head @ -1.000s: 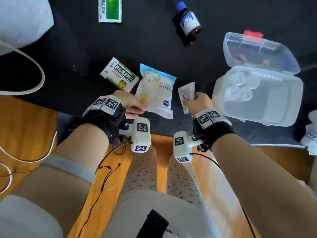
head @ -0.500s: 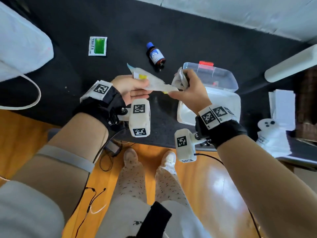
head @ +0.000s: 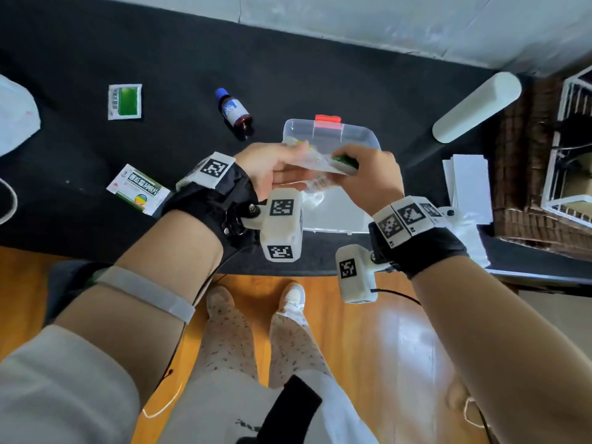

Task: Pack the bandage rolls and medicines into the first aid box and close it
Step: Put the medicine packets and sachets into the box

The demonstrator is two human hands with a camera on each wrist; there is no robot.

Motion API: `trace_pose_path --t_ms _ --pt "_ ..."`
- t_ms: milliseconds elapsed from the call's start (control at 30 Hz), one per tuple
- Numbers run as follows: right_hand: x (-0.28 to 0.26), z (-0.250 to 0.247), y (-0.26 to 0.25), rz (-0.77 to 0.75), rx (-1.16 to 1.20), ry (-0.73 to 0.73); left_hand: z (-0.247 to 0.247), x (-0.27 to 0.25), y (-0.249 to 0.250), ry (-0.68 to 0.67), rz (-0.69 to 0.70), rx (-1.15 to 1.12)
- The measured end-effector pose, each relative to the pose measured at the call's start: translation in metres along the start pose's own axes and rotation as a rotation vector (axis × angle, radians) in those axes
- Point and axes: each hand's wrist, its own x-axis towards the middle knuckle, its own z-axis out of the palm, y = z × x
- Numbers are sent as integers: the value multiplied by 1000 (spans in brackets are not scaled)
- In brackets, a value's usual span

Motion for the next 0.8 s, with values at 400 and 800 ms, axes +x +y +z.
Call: trace_pose_path --t_ms 400,800 --pt "5 -22 29 155 192 -131 -3 11 -38 266 -173 -144" --pt "13 -7 25 436 819 -228 7 21 -25 -67 -54 130"
